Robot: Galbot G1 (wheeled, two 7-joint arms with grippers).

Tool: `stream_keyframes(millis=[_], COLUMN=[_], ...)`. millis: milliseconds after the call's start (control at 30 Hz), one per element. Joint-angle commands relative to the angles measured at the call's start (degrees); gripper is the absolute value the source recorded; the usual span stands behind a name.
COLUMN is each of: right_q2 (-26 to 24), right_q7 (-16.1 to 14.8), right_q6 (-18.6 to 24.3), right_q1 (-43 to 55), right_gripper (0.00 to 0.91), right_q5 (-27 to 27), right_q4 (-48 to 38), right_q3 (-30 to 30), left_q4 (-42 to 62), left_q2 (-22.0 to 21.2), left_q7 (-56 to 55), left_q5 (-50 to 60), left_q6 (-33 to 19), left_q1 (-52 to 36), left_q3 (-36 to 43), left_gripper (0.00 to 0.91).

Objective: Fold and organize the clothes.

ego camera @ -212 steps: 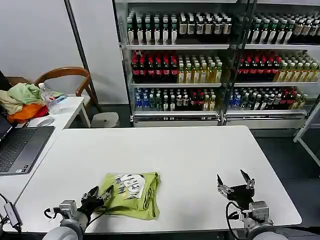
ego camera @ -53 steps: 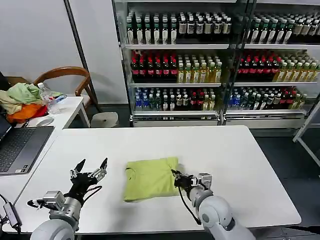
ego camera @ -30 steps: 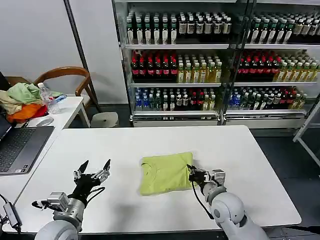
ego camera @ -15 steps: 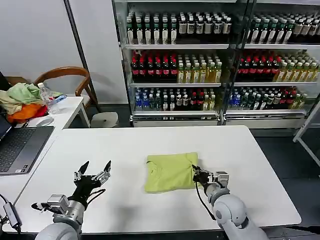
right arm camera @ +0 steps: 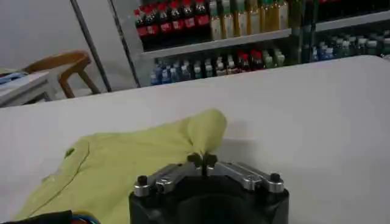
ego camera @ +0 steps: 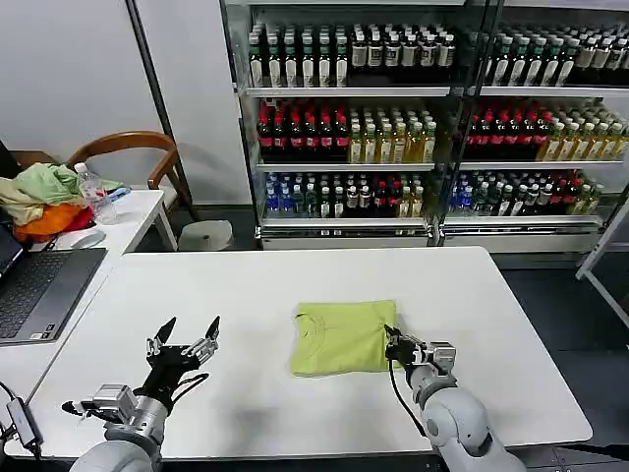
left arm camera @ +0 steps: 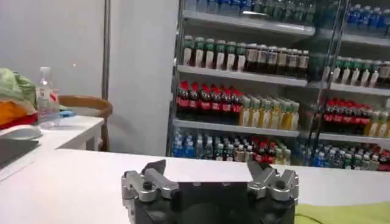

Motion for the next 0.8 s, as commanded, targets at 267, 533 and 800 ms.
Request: stream_keyframes(millis=[267, 533, 800], right_q2=[-5.22, -5.97, -5.6], right_q7=[-9.4, -10.52, -10.96], right_q6=[8.22, 11.92, 15.76], right_q1=[-4.03, -3.62, -0.9], right_gripper=[0.907, 0.907, 0.907], right_q5=[-17.92, -22.75, -20.85], right_q4=[3.86, 2.48, -1.38], right_q3=[8.38, 13.51, 15.37], left_q4=[0.96, 5.21, 11.56], left_q2=[2.86, 4.41, 3.3], left_q7=[2.04, 8.19, 12.0], left_q5=[2.66, 5.7, 14.0], left_q6=[-0.83, -7.4, -15.73], left_q1=[-2.29, -5.67, -9.01], left_q3=[2.31, 2.85, 3.65], left_gripper=[0.907, 0.907, 0.907])
